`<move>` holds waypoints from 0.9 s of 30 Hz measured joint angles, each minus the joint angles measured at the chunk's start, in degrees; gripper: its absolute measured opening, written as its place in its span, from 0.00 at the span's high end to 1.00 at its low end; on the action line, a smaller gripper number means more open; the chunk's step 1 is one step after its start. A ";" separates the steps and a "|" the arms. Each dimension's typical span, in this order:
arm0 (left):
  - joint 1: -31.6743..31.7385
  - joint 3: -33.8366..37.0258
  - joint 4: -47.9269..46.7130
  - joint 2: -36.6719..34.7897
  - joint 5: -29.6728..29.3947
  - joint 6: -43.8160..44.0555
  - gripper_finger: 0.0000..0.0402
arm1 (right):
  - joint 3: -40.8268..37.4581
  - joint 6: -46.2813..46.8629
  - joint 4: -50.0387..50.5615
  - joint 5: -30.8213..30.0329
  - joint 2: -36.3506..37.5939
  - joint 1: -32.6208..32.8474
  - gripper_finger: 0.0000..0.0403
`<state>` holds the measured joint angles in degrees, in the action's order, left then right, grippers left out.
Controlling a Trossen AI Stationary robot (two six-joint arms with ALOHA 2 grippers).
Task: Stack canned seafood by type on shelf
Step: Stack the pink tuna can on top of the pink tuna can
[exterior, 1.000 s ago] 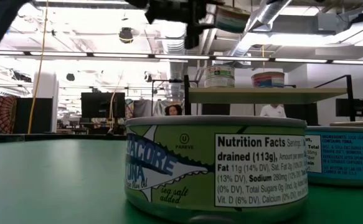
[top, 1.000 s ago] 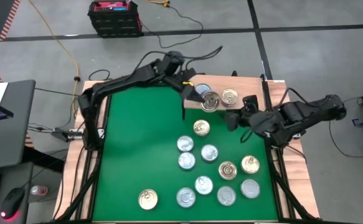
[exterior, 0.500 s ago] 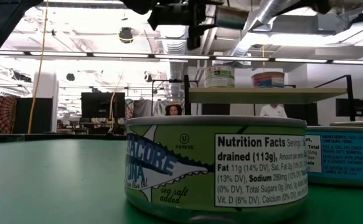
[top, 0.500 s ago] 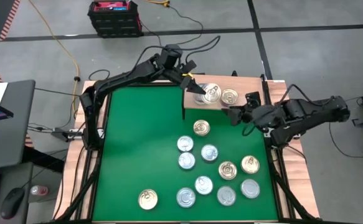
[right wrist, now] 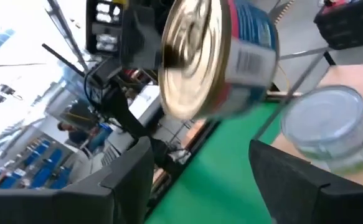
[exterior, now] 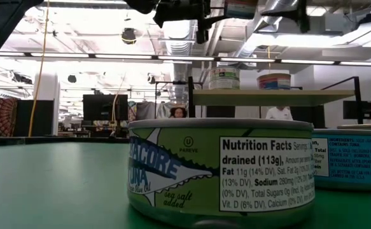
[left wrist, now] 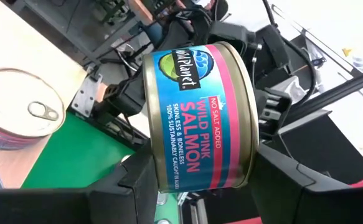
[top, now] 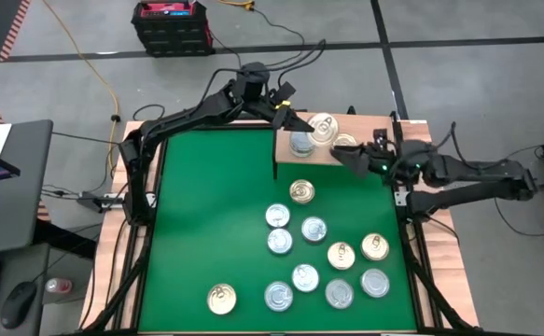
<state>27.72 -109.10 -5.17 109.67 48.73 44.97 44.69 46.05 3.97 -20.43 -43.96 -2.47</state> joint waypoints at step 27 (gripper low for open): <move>0.09 0.04 5.02 0.00 1.97 1.89 0.53 | -1.14 -1.93 -14.01 15.92 -4.68 -15.38 0.21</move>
<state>27.82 -109.06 -0.15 109.67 50.70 46.86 43.55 44.12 -10.05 -4.51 -48.64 -17.85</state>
